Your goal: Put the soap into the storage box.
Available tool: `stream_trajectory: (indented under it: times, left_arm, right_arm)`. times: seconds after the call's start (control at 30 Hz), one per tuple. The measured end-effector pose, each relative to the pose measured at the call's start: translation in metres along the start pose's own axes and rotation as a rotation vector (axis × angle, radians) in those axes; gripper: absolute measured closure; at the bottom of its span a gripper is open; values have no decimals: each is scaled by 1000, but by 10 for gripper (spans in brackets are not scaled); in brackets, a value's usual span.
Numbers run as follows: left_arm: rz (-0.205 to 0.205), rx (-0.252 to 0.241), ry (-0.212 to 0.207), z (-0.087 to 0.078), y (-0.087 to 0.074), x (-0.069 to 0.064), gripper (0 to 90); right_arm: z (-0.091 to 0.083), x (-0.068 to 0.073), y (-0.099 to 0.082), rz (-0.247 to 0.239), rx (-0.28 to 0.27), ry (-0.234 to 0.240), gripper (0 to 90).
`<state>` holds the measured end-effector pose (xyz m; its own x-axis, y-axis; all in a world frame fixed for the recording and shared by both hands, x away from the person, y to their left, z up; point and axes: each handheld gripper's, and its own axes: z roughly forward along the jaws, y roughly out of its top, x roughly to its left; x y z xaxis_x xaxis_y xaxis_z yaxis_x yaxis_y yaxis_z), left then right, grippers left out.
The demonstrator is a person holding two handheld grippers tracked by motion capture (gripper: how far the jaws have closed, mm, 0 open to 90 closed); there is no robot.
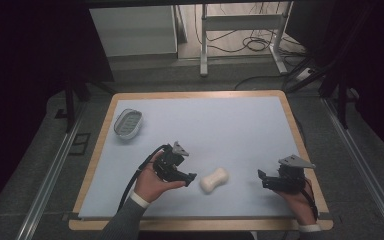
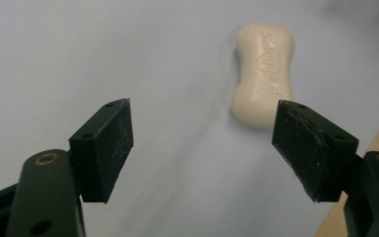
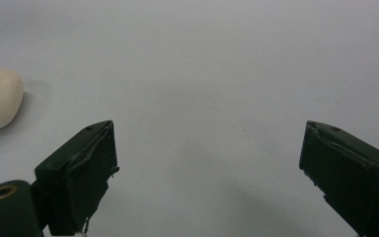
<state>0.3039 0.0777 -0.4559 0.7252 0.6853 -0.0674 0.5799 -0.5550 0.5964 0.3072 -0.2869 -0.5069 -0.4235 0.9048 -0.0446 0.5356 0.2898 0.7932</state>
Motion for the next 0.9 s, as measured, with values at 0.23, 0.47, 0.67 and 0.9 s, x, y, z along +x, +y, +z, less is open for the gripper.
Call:
stream_trajectory:
  times: [0.23, 0.47, 0.67, 0.9]
  left_arm:
    - [12, 20, -16, 14, 9, -9, 246]
    - [26, 42, -38, 24, 16, -17, 253]
    - [43, 65, -56, 34, 21, -22, 258]
    - [58, 91, -71, 42, 26, -26, 268]
  right_arm:
    - [2, -1, -2, -2, 7, 2, 74]
    - [0, -1, -1, 8, -3, 19, 74]
    - [-1, -2, 0, 7, -11, 17, 77]
    - [0, -2, 0, 9, -12, 17, 77]
